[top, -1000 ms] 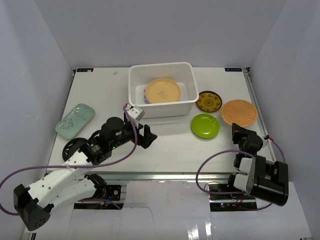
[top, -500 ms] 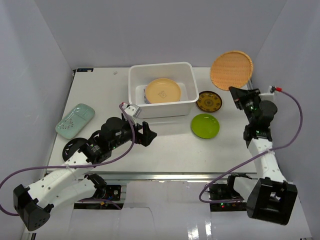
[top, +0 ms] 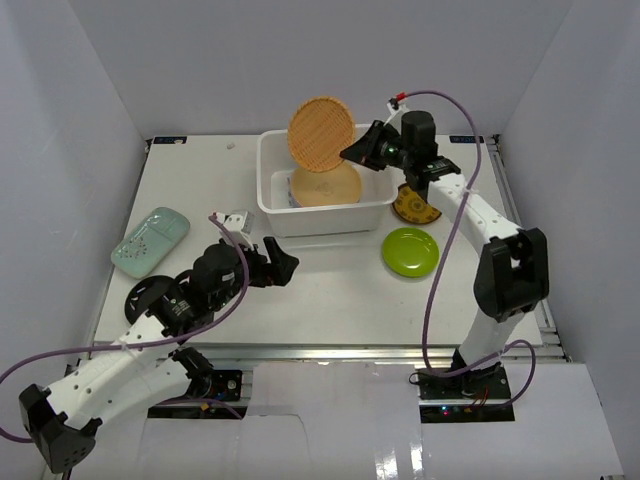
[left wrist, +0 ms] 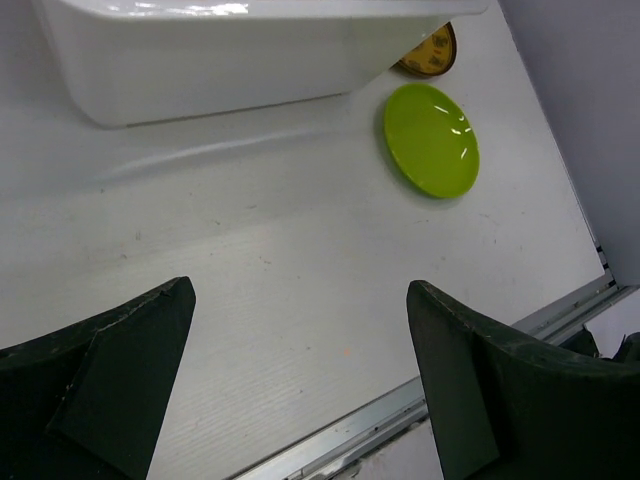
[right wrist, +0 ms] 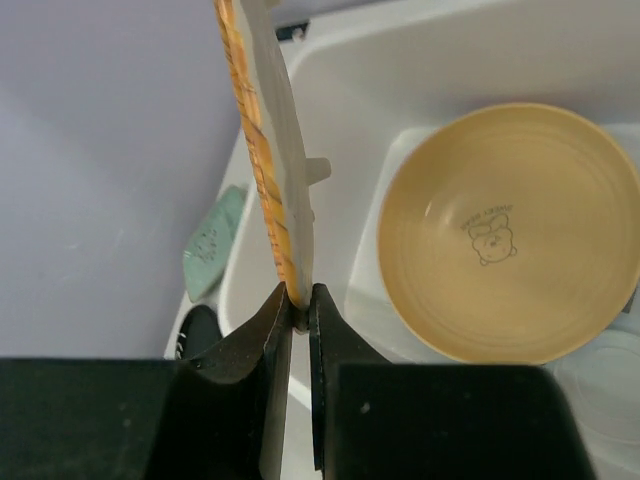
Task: Place the plates into the plastic bin on the countertop
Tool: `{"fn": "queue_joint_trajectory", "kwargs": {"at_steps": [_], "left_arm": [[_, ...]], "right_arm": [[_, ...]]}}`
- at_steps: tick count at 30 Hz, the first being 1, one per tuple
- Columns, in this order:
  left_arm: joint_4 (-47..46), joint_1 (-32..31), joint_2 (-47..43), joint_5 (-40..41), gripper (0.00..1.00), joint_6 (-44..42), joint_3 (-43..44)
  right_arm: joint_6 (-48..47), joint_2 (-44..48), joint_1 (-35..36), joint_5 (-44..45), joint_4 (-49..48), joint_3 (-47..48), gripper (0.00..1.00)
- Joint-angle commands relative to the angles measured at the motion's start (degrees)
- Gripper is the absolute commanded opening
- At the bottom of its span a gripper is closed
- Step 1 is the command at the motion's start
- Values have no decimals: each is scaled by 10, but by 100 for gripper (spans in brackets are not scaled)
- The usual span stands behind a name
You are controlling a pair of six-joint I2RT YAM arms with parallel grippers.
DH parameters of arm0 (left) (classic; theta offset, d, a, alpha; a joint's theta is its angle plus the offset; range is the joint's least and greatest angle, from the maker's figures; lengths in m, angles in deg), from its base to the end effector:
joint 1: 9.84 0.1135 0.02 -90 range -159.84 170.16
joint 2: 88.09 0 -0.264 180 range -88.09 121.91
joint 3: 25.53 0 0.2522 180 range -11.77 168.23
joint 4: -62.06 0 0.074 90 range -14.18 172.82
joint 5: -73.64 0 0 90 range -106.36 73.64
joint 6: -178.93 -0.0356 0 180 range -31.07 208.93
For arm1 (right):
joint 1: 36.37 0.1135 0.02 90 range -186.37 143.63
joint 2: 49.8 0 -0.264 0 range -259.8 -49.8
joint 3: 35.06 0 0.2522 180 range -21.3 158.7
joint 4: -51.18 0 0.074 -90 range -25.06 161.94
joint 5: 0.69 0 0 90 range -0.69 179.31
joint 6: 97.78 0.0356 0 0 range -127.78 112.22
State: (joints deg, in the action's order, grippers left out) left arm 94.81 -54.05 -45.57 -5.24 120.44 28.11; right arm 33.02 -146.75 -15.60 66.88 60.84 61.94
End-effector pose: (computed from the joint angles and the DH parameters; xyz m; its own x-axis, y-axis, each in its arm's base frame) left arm 0.1296 -0.1165 0.3004 -0.5157 -0.2138 -0.8297 0.3357 0.8405 -0.4252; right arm 0.3781 0.1579 0.3579 -0.5622 0.4327 -0.7048 -0.4124 0.5919 0.6925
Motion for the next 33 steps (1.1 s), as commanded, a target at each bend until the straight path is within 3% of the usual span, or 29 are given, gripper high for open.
{"fn": "queue_joint_trajectory", "kwargs": {"at_steps": [1,4,12,14,15,16,19,26,29,31,33], "left_arm": [[14,0,5,-5,98,57,-23],[1,0,16,-21,98,71,-36],[-39,0,60,-46,98,76,-40],[-49,-3,84,-52,98,75,-38],[-63,-4,92,-53,98,76,-37],[-71,-5,111,-56,98,76,-34],[-89,-14,162,-56,98,78,-13],[-177,-56,251,-19,93,119,10],[-228,-82,309,-7,89,145,24],[-250,-103,362,5,86,158,50],[-269,-118,415,22,83,162,79]], "right_arm": [[-55,-65,31,2,81,81,8],[-69,-99,44,12,118,112,8],[-69,-80,47,51,107,37,10],[-69,-75,47,63,103,23,21],[-68,-68,47,70,98,6,31],[-67,-63,47,77,93,-2,53],[-69,-51,47,102,93,-7,75],[-94,23,45,131,79,-20,77],[-105,88,27,159,69,-68,71],[-96,140,-13,154,53,-104,59],[-82,188,-72,120,35,-171,55]]}}
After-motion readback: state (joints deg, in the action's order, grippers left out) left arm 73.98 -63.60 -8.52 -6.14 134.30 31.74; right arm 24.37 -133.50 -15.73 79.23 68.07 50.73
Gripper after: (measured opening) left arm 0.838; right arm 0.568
